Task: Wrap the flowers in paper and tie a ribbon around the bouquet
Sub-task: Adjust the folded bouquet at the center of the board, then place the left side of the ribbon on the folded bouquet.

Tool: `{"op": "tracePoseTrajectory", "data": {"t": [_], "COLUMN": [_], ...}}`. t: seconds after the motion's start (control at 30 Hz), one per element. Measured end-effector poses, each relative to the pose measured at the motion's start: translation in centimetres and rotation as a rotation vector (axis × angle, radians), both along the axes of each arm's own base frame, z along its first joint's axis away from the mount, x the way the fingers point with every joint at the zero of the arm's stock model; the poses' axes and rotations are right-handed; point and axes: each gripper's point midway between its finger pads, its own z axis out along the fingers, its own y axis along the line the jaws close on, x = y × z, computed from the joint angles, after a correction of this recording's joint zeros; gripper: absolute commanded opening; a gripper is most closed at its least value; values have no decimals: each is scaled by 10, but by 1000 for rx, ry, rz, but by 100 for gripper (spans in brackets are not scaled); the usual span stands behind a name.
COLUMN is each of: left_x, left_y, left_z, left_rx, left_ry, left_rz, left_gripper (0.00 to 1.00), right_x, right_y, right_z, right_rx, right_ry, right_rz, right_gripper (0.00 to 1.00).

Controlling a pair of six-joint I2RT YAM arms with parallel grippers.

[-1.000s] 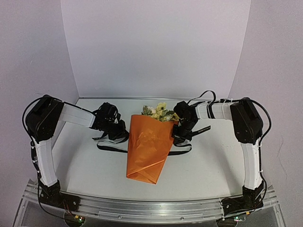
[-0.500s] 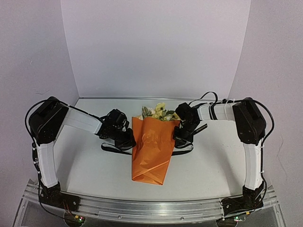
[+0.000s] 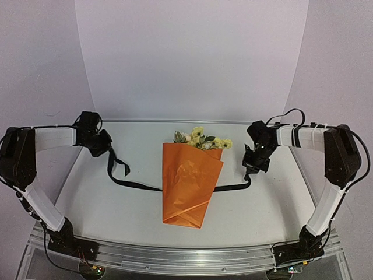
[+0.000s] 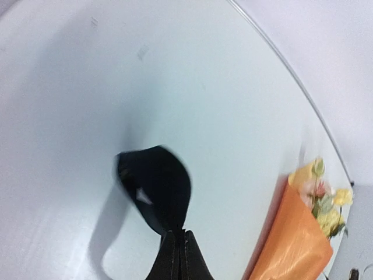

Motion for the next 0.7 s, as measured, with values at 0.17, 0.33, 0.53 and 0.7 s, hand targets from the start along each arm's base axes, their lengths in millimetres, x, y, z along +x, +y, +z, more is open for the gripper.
{"op": "tracePoseTrajectory", "data": {"t": [0.17, 0.33, 0.53, 0.7], "left_x": [9, 16, 21, 23], "left_y": [69, 96, 122, 106], "left_z": [15, 30, 40, 44], "left_rx": [32, 38, 33, -7], "left_ry": [-21, -40, -64, -80], "left_rz": [147, 200, 253, 186], "left_gripper": [0, 0, 0, 0], "right_x": [16, 24, 31, 36], "right_y": [-39, -63, -83, -88], "right_z": [15, 25, 31, 40], "right_rx": [-17, -17, -11, 2], "right_ry": [-50, -78, -89, -98], "right_rz": [-106, -173, -235, -250], "right_gripper": [0, 0, 0, 0]}}
